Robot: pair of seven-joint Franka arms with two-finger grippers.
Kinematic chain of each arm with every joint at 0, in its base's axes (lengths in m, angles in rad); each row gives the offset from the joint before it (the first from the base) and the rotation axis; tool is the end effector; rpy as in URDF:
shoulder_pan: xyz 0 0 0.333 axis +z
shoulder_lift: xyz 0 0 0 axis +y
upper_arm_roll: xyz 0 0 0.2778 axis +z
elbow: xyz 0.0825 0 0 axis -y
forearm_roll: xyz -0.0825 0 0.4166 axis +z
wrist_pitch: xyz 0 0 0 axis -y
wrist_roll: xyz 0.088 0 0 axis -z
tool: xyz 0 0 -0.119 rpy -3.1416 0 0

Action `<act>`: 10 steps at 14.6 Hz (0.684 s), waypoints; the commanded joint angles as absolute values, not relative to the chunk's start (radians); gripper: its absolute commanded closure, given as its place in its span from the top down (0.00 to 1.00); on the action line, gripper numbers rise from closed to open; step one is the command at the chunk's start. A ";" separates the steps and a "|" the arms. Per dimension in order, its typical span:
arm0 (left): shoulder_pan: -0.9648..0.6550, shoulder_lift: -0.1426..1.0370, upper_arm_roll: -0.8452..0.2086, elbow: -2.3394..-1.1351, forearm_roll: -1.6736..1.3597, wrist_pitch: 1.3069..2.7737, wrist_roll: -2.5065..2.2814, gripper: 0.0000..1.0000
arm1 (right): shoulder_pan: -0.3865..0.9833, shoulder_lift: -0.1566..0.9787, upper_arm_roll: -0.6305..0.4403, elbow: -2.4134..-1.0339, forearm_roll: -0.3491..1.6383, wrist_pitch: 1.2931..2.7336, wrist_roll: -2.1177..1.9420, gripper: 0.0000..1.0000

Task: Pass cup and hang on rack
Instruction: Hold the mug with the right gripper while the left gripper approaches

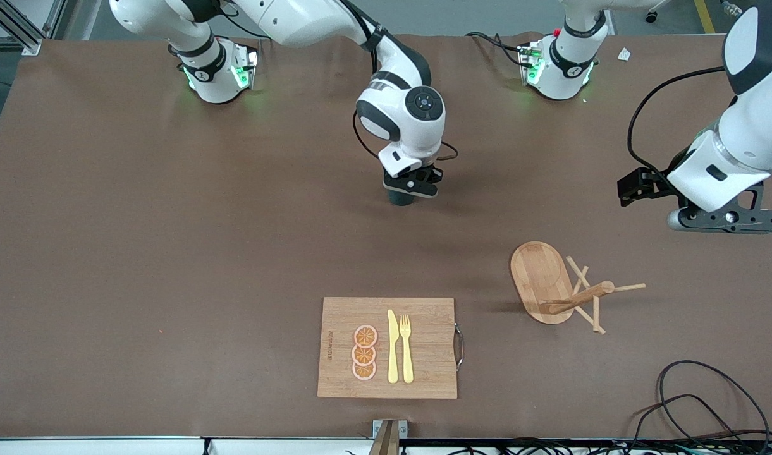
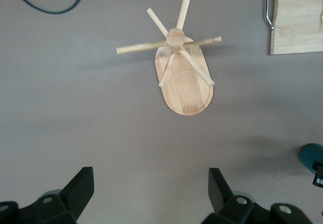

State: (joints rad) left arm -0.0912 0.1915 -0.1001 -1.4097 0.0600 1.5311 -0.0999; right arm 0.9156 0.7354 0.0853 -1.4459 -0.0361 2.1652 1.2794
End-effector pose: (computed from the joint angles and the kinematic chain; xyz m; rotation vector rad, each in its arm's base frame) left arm 0.6228 -0.1081 0.5356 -3.0864 0.1389 0.0966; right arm 0.3980 0.6031 0.1935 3.1099 -0.4377 -0.0481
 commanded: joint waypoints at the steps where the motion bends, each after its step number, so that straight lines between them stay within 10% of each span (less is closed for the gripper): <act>1: -0.089 0.192 -0.110 -1.407 0.075 1.514 -0.077 1.00 | 0.927 0.749 0.081 -1.417 -0.029 2.157 1.315 0.00; 4: -0.091 0.208 -0.110 -1.405 0.068 1.513 -0.075 1.00 | 0.922 0.749 0.083 -1.416 -0.029 2.157 1.308 0.07; 6: -0.084 0.215 -0.112 -1.405 0.066 1.513 -0.051 1.00 | 0.914 0.749 0.081 -1.402 -0.028 2.151 1.307 0.48; 10: -0.086 0.238 -0.114 -1.405 0.058 1.513 -0.060 1.00 | 0.916 0.746 0.081 -1.402 -0.031 2.149 1.305 0.81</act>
